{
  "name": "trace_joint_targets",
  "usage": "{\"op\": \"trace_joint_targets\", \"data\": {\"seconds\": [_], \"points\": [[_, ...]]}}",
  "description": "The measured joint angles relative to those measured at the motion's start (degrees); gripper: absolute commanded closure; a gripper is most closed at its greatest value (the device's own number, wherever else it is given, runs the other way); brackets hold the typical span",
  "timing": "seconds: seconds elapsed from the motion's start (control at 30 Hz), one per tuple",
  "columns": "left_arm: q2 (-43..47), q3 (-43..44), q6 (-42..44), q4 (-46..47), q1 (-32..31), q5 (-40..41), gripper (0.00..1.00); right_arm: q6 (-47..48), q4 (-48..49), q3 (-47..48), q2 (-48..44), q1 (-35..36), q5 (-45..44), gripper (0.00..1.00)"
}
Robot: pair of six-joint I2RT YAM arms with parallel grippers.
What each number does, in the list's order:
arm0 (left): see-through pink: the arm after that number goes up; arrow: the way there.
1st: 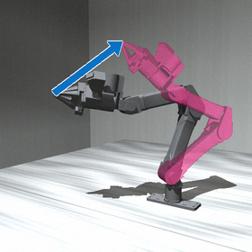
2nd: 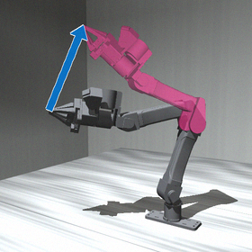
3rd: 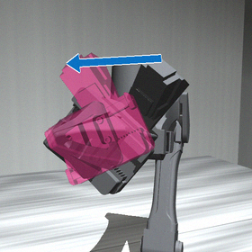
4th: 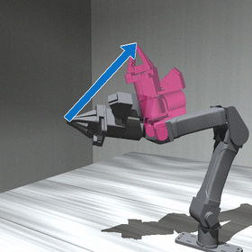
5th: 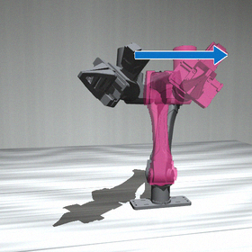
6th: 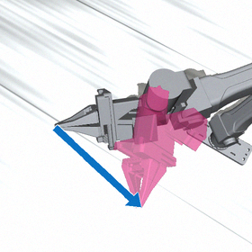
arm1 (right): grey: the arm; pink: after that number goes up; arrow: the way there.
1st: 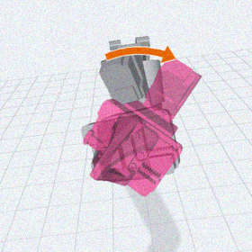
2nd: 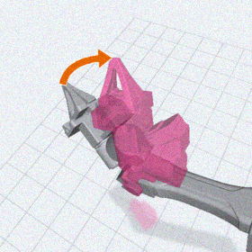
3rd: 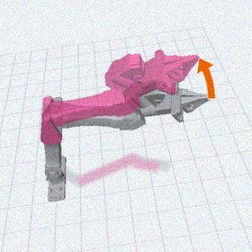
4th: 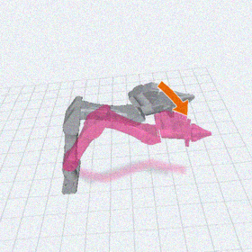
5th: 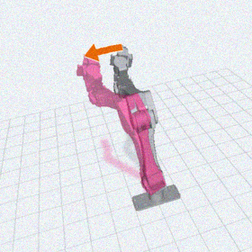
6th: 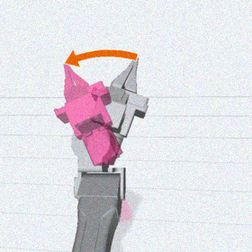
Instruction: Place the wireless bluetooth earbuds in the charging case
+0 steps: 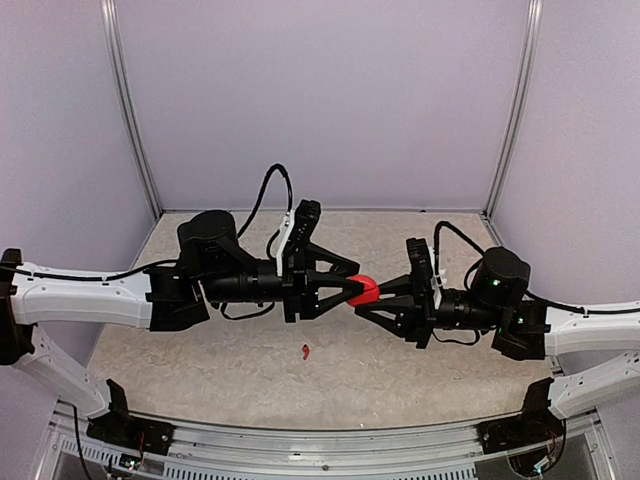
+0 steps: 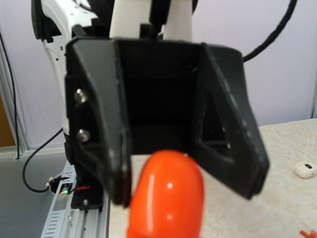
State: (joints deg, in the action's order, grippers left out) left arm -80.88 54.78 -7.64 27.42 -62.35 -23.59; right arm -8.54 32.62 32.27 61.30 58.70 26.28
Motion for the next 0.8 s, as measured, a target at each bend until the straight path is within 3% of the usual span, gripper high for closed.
{"op": "trace_joint_targets", "data": {"seconds": [0.8], "points": [[1.9, -1.0, -2.6, -1.9, 4.7, 3.5, 0.46, 2.1, -1.9, -0.4, -1.2, 0.1, 1.0, 0.99]]}}
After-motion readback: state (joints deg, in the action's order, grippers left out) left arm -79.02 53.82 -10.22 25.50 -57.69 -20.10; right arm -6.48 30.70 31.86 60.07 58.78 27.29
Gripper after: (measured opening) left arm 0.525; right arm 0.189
